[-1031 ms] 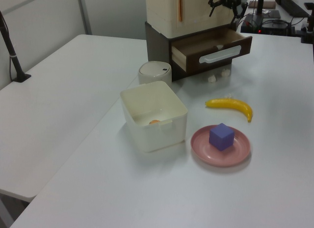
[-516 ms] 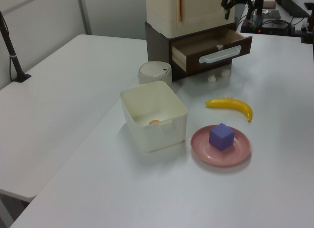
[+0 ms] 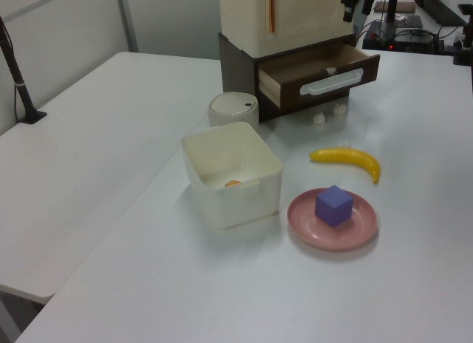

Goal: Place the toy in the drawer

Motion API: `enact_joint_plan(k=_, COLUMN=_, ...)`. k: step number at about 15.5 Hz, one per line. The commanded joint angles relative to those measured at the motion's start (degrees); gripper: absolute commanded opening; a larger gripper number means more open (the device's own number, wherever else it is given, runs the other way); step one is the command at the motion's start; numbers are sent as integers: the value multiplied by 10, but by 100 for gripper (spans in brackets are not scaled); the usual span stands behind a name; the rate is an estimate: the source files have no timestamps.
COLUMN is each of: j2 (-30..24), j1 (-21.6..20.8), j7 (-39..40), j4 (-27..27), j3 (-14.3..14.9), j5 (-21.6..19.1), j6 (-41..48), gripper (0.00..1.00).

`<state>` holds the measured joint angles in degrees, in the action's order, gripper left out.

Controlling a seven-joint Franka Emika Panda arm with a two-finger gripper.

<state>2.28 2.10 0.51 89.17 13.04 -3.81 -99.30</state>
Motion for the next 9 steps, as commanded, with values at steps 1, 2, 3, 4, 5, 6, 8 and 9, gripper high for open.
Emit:
enact_joint_plan(k=1, j2=-19, j1=1, j7=55, j4=1, j3=-28, j5=15, j6=29, gripper=100)
enact_joint_plan(k=2, j2=-20, j1=0, j7=55, j4=1, j3=-28, j5=20, j6=56, gripper=100)
enact_joint_plan(k=3, j2=-21, j1=-1, j7=56, j4=1, j3=-28, j5=20, j6=65, gripper=100)
enact_joint_plan(k=4, j2=-24, j1=-1, j7=56, j4=1, j3=-28, j5=20, j6=69, gripper=100)
enact_joint_plan(k=5, j2=-26, j1=-2, j7=57, j4=2, j3=-28, j5=18, j6=76, gripper=100)
enact_joint_plan(k=6, j2=-26, j1=-2, j7=56, j4=2, j3=-28, j5=16, j6=77, gripper=100)
enact_joint_plan(k=8, j2=-30, j1=-5, j7=52, j4=2, j3=-28, j5=15, j6=77, gripper=100)
enact_joint_plan(k=9, j2=-31, j1=-7, j7=49, j4=2, j3=-27, j5=16, j6=77, gripper=100)
